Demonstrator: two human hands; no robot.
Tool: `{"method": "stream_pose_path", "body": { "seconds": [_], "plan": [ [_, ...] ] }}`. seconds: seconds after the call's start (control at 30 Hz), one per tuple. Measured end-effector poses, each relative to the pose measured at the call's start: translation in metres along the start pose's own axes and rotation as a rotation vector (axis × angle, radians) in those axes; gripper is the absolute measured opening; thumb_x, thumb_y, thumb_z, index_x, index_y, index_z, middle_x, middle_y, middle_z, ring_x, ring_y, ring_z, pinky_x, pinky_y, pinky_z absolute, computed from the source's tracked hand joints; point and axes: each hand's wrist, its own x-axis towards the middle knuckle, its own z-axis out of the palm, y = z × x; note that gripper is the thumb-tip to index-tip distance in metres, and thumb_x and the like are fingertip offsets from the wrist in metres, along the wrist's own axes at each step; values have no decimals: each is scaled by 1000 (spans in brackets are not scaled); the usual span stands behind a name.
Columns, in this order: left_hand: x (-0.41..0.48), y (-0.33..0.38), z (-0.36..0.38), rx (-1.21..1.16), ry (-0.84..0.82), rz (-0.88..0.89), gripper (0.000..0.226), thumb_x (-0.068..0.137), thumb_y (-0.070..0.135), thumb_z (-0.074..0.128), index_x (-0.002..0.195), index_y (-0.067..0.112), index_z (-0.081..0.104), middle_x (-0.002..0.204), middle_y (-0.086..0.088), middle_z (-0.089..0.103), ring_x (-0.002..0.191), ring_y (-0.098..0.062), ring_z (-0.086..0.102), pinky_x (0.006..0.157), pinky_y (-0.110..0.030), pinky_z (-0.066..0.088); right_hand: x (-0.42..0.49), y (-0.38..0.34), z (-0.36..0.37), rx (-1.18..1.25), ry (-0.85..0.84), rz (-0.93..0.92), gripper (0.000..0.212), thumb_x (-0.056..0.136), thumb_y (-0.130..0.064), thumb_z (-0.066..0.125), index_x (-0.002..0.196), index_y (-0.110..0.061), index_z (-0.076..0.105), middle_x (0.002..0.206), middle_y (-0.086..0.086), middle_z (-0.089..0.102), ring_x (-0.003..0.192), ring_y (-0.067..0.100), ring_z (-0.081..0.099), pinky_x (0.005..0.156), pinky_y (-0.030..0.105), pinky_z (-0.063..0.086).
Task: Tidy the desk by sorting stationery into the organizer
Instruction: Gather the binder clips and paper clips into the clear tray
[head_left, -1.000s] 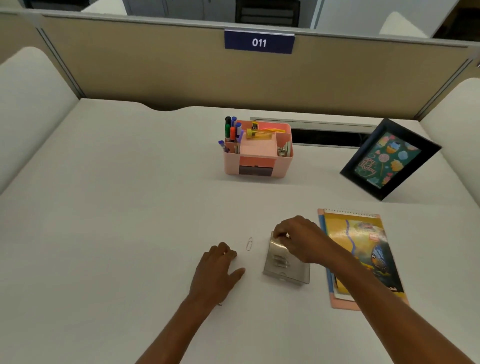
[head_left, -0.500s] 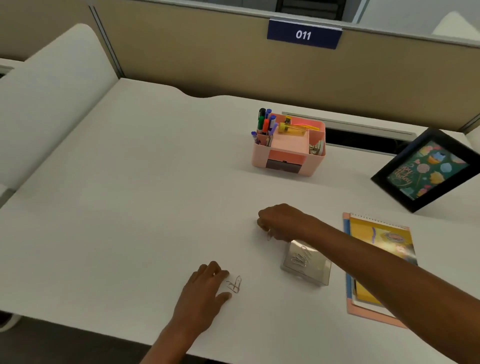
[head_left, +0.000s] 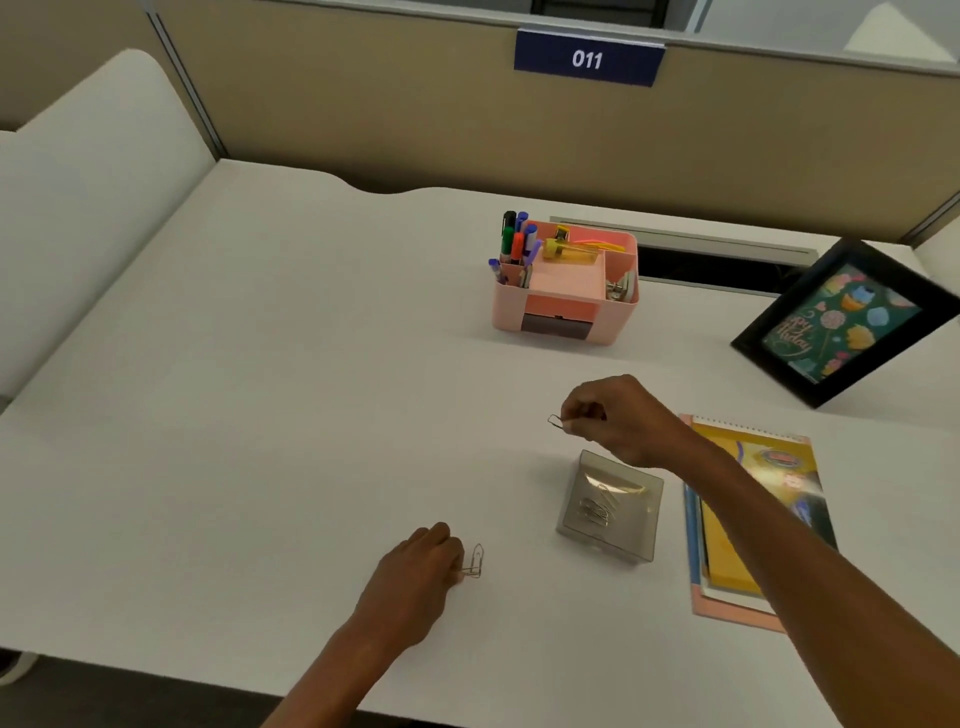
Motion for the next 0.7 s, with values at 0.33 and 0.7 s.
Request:
{"method": "stream_pose_path", "body": {
  "seconds": [0.33, 0.7],
  "plan": [
    [45, 41, -51, -383, 40, -26, 13, 82, 20, 71, 74, 28, 65, 73, 13, 63, 75, -1, 56, 63, -13, 42, -71, 33, 17, -100, 28, 216, 15, 90, -13, 59, 94, -20, 72, 93, -9, 65, 84, 9, 58, 75, 33, 51],
    [129, 114, -25, 90, -10, 358, 21, 94, 15, 50, 105, 14, 68, 97, -4, 63, 88, -22, 58, 73, -36, 49, -98, 38, 47, -220, 45, 246, 18, 92, -16, 54, 97, -23, 70, 99, -3, 63, 83, 13, 55, 70, 29, 48]
  ]
}}
